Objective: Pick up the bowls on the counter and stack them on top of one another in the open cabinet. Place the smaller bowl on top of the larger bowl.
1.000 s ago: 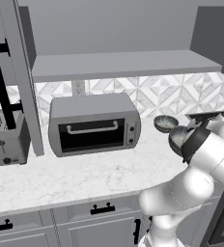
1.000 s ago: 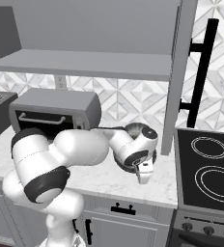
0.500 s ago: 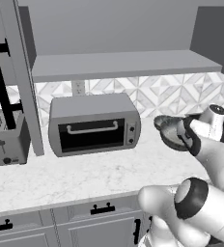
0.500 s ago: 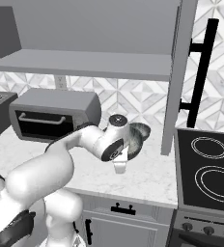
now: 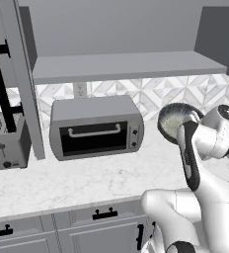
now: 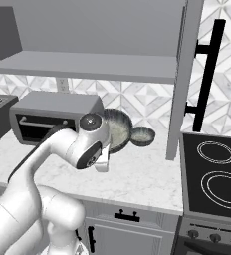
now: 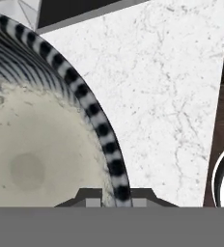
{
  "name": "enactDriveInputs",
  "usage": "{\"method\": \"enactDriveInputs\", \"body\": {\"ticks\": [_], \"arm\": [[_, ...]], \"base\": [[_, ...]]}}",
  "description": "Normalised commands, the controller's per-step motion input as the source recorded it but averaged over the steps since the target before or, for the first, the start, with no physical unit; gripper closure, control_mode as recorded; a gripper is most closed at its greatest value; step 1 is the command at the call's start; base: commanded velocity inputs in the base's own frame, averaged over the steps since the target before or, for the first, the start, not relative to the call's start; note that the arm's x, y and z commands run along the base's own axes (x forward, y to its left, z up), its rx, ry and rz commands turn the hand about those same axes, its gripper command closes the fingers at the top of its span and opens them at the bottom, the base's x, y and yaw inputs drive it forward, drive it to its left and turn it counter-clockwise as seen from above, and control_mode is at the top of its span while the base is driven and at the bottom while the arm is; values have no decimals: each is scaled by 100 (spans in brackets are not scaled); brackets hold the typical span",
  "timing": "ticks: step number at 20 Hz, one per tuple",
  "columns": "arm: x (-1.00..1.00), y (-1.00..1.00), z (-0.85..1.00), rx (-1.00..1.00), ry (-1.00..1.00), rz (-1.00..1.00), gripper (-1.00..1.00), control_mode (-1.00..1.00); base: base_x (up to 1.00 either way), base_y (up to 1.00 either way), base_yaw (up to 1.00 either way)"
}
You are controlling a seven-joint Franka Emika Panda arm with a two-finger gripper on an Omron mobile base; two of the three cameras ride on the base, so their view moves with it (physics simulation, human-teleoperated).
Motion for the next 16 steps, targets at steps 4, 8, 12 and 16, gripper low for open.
{"method": "enactDriveInputs", "body": {"ticks": [4, 8, 12, 16], "arm": [[-6, 33, 59, -2, -19, -3, 100, -100], [-1, 29, 55, -1, -7, -2, 100, -100], [0, 51, 49, -7, -1, -5, 100, -100], [0, 42, 45, -7, -1, -8, 100, -100]], "base": [[0, 0, 0], [0, 0, 0], [0, 0, 0], [0, 0, 0]]}}
